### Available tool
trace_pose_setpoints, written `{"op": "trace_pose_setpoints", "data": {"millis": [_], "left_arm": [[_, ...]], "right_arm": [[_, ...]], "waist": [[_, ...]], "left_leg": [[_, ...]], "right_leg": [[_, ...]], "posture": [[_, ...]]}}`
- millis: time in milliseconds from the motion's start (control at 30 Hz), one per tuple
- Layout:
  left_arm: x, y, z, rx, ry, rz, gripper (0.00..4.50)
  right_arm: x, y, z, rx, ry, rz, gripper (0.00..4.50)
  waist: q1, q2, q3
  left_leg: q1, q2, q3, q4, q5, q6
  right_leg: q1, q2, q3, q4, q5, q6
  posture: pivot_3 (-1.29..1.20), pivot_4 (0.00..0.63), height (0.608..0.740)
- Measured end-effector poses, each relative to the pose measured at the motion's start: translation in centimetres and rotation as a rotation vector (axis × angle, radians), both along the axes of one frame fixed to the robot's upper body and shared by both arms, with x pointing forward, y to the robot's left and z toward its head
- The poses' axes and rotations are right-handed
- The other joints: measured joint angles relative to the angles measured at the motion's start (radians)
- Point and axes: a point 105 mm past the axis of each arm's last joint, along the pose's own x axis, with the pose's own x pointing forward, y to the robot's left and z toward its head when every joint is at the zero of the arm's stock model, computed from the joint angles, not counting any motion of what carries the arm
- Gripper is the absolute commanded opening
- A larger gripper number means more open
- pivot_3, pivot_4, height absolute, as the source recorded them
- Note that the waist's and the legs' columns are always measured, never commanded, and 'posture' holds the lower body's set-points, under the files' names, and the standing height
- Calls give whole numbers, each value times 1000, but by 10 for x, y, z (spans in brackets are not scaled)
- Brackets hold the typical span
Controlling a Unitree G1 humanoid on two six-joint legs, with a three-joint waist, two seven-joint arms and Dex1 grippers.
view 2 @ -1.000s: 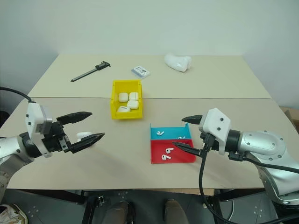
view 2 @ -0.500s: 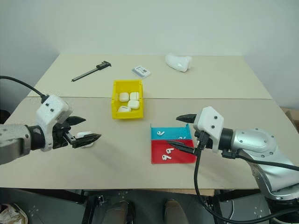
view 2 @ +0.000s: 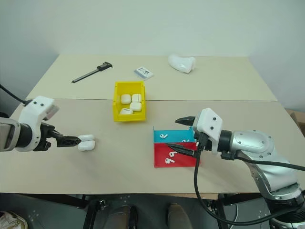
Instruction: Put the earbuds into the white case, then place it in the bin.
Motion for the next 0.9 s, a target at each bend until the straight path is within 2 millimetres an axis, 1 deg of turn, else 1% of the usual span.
{"op": "trace_pose_setpoints", "data": {"millis": [167,300,333,433,500,567,700,900], "left_arm": [[11,2,-11,-30,57,52,4500],[28,2,-20,-64,60,128,4500],[35,-1,-23,-75,63,151,4500],[47,-8,-28,-91,76,182,4500],[54,-9,-31,-86,91,214,4500],[57,-9,-34,-73,103,238,4500],[57,0,-41,-29,148,276,4500],[56,1,-37,-10,160,259,4500]], "right_arm": [[-1,9,-2,28,6,23,4475],[-1,15,-2,49,-3,19,4475],[-2,17,-2,57,-9,16,4475],[-2,21,-2,66,-19,15,4475],[-2,24,-1,77,-32,8,4475],[-1,25,-1,78,-38,-1,4475],[-1,28,-1,85,-51,-9,4475],[-4,30,-4,92,-46,-15,4475]], "waist": [[12,0,0],[17,0,0],[19,0,0],[20,0,0],[19,0,0],[16,0,0],[13,0,0],[18,0,0]], "left_leg": [[-1,1,2,0,1,-1],[-1,0,2,0,1,-2],[-1,0,1,0,1,-2],[-1,0,1,1,1,-2],[-2,0,0,1,1,-2],[-2,0,-1,0,1,-2],[-2,0,-1,0,2,-2],[-2,0,0,0,2,-3]], "right_leg": [[0,2,-1,-1,0,-1],[-1,2,-1,-1,0,-1],[0,2,-1,0,0,-1],[0,2,-1,-1,0,-1],[0,2,-1,-1,0,-1],[-1,2,-1,-1,0,-1],[-1,3,-1,0,0,-1],[-1,2,-2,0,0,-1]], "posture": [[0,150,740],[0,150,740],[0,150,740],[0,150,740],[0,150,740],[0,150,740],[0,150,740],[0,150,740]]}}
